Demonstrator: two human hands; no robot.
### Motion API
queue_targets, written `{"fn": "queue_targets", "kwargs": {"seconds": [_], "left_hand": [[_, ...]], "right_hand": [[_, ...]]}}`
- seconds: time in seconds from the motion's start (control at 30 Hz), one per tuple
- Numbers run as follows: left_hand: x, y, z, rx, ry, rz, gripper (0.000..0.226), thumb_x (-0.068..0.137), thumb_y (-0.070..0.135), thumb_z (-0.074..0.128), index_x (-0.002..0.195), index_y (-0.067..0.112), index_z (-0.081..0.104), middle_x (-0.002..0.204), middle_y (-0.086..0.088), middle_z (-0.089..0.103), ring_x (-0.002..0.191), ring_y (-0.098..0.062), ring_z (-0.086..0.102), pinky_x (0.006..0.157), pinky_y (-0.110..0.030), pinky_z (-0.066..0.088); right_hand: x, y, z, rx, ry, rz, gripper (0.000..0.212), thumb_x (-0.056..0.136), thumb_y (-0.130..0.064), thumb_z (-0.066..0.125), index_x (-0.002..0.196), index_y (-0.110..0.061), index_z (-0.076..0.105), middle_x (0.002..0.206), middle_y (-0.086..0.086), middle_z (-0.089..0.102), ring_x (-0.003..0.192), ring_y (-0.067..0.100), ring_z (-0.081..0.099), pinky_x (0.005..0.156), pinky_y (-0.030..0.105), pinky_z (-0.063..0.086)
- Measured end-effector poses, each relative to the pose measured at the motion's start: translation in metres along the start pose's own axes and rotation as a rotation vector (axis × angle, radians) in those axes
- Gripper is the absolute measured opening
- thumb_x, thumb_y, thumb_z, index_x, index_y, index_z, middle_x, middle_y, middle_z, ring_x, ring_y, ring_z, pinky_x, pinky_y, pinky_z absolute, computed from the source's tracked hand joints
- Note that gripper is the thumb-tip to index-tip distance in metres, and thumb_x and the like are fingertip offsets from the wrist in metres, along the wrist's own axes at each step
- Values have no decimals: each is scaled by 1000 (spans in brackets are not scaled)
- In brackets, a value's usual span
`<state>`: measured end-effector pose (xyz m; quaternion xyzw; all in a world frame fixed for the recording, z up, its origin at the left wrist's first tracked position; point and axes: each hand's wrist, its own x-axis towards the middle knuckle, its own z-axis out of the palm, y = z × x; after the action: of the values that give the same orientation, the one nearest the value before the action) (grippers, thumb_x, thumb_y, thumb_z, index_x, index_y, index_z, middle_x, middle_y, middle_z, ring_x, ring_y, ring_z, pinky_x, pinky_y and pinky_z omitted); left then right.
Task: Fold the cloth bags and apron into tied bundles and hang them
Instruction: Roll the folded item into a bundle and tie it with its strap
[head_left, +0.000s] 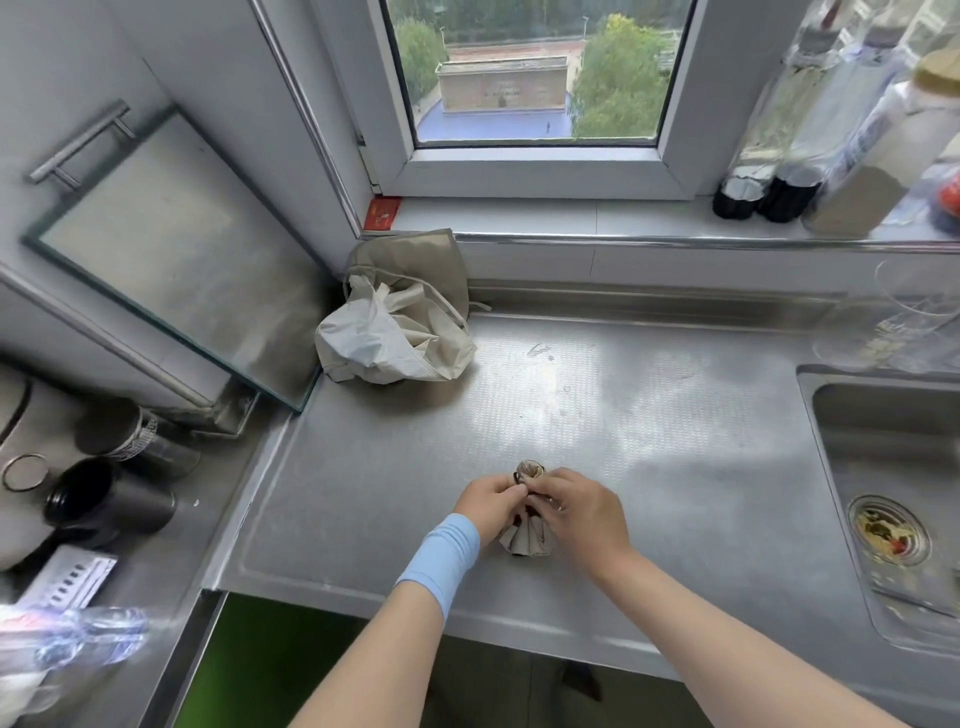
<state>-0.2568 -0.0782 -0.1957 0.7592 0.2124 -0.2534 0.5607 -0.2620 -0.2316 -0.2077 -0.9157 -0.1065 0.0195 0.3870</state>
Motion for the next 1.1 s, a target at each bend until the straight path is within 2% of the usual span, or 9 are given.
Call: {"fn": "queue_targets", "kwargs": {"seconds": [0.1, 0.23, 0.33, 0.43, 0.6, 0.7, 0.83, 1.0, 1.1], "left_hand": [[0, 0, 5, -189, 74, -96, 24, 82, 23, 64, 60, 17, 57, 53, -1, 44, 49, -14, 32, 45, -23, 23], [-1, -1, 9, -234, 178, -92, 24, 77, 31, 64, 59, 17, 60, 50, 0, 44, 49, -17, 37, 49, -24, 31], [2, 0, 11, -145, 218, -85, 27, 78, 38, 49, 57, 22, 56, 52, 3, 49, 57, -20, 46, 60, -32, 43], [-2, -1, 9, -258, 344, -101, 31, 91, 28, 57, 67, 12, 67, 53, 1, 54, 45, -12, 48, 50, -20, 44], [-1, -7, 5, -440, 345, -148, 20, 87, 21, 70, 72, 7, 69, 64, -10, 64, 52, -18, 59, 55, -26, 57], [4, -15, 3, -561, 331, -149, 26, 96, 20, 57, 75, 7, 66, 69, -11, 66, 48, -13, 59, 46, -22, 48], [4, -15, 6, -625, 243, -145, 34, 104, 20, 38, 84, 5, 62, 79, -7, 67, 46, -4, 54, 40, -13, 36], [2, -13, 6, -764, 170, -189, 30, 106, 20, 33, 90, 8, 55, 81, -4, 67, 44, -6, 48, 37, -13, 30], [2, -13, 6, -753, 128, -215, 31, 106, 22, 33, 84, 9, 51, 75, -4, 59, 43, -7, 44, 36, -14, 28]], "right_hand": [[5, -2, -2, 10, -26, 12, 9, 84, -29, 76, 92, -34, 78, 85, -17, 70, 71, 6, 65, 63, 24, 50], [12, 0, -6, -17, -55, -38, 7, 84, -27, 76, 87, -32, 79, 83, -14, 70, 68, 14, 66, 64, 30, 51], [15, 1, -8, -117, -26, -132, 4, 79, -25, 77, 81, -28, 77, 80, -11, 70, 59, 21, 62, 63, 33, 50], [15, 2, -10, -135, -57, -146, 3, 79, -23, 74, 81, -25, 72, 80, -10, 67, 61, 22, 62, 65, 36, 51], [18, -3, -20, -127, -326, -21, 5, 92, -28, 55, 90, -25, 58, 90, -6, 59, 82, 19, 57, 76, 37, 45], [20, -6, -25, -105, -471, 68, 22, 97, -24, 45, 76, -30, 46, 80, -10, 55, 80, 17, 51, 71, 34, 38], [23, -1, -21, -78, -495, 255, 34, 100, -25, 39, 66, -20, 39, 66, -5, 47, 72, 20, 47, 64, 34, 34], [27, -3, -24, 416, -341, 519, 26, 94, -24, 61, 71, -11, 64, 59, -6, 58, 48, 12, 47, 52, 23, 41], [28, -6, -20, 713, -343, 791, 22, 97, -16, 50, 77, -7, 55, 69, 7, 51, 41, 18, 40, 52, 28, 38]]}}
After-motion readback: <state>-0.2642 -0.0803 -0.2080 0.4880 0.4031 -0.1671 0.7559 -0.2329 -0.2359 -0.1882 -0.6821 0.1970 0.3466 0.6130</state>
